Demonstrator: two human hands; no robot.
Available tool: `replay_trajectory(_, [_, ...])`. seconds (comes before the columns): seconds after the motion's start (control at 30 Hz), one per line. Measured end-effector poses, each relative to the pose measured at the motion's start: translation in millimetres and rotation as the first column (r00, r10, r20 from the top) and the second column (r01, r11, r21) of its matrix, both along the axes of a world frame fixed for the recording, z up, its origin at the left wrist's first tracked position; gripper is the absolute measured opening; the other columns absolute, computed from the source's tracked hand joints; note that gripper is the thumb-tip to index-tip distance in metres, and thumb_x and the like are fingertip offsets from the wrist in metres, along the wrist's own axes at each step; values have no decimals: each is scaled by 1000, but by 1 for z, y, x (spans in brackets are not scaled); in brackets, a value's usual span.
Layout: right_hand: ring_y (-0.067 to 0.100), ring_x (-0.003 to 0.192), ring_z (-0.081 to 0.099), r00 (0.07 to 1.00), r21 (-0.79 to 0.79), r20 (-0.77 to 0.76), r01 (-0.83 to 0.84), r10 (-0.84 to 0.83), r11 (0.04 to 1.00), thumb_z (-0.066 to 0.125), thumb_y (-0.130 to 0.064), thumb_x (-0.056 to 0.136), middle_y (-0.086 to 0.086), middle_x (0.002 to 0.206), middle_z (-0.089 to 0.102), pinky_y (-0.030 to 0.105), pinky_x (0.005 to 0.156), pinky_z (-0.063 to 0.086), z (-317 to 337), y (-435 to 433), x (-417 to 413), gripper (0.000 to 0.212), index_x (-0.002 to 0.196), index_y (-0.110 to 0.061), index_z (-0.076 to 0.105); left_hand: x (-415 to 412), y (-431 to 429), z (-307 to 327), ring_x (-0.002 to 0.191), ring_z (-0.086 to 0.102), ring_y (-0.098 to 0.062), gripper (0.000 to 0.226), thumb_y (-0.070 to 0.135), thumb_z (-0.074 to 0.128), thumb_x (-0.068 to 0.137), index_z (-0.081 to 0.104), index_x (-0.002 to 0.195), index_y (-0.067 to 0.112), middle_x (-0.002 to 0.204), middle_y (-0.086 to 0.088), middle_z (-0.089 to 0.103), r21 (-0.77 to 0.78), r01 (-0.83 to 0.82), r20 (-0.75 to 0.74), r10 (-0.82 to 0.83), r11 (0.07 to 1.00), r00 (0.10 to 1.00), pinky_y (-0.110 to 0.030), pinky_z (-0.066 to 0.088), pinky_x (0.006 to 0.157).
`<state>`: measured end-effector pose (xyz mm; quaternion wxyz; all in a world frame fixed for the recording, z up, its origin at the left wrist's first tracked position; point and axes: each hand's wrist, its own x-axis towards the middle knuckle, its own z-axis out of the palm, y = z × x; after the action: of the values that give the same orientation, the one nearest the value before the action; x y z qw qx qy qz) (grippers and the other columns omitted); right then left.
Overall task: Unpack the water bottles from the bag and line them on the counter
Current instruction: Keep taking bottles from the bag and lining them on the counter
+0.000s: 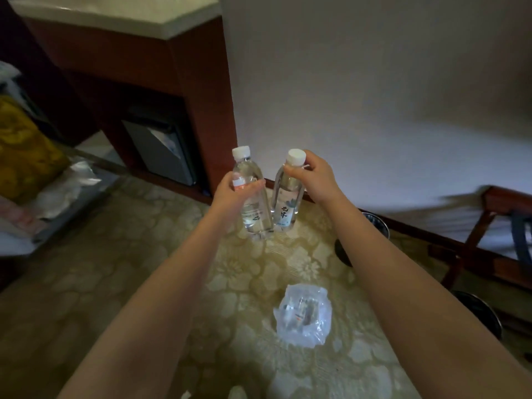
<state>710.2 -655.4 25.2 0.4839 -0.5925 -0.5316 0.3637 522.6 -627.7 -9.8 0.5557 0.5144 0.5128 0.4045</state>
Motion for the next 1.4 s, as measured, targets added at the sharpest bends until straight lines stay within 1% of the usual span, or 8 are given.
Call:
replay_trajectory(0.07, [14,87,56,1000,31,8,-5,4,999,67,-24,83,-1,96,62,29,76,48,8,13,-18,15,97,-25,62,-16,11,8,69,69,-6,28,33,79,72,57,88,27,87,5,67,20,-13,28,12,1000,1000,-19,51,51])
replay_trajectory(0.33, [7,78,53,998,51,68,-19,16,999,71,-25,80,-13,84,59,24,69,44,-13,107,-119,18,82,-37,58,-125,99,-20,82,66,-16,27,33,79,72,54,82,26,90,1,64,27,-68,11,68,997,998,-31,54,69])
replay_trajectory(0.43, [8,78,53,994,57,112,-10,3,998,71,-29,78,-10,87,58,24,69,42,-20,158,-165,15,85,-34,58,-174,147,-32,74,66,-8,29,39,79,70,55,81,29,85,5,64,15,-108,9,107,994,994,-22,50,60])
replay_trajectory(0.73, [9,75,52,982,180,179,23,-56,983,61,-44,76,-3,85,57,39,70,47,-5,324,-259,25,86,-22,58,-256,307,-17,84,66,-18,46,54,78,60,53,85,25,89,1,65,88,-141,-12,143,986,990,-36,54,74])
replay_trajectory(0.93, [14,74,49,989,348,135,13,-63,937,64,-36,77,-1,81,50,44,69,43,20,452,-318,20,78,-19,52,-304,417,6,85,67,-10,37,46,78,66,55,90,29,94,3,67,206,-214,-15,222,955,975,-28,54,71])
replay_trajectory(1.1, [15,73,49,992,462,104,15,-71,887,65,-30,77,1,78,50,40,67,41,71,543,-362,19,76,-16,53,-345,506,50,78,66,-3,28,39,76,71,55,88,29,90,7,65,264,-196,40,192,945,981,-13,50,60])
replay_trajectory(1.27, [11,67,45,994,529,54,56,-99,847,62,-31,75,-9,69,45,33,64,38,114,626,-404,20,68,-29,43,-380,598,85,85,66,-14,37,41,73,71,57,96,19,94,0,64,336,-148,104,120,930,987,-25,54,71])
replay_trajectory(1.4, [11,65,44,988,559,-15,135,-153,818,62,-28,74,-5,68,46,31,62,37,132,688,-437,17,68,-23,47,-412,667,108,83,64,-18,41,45,73,65,56,90,17,89,-2,62,406,-53,127,1,912,992,-34,54,74])
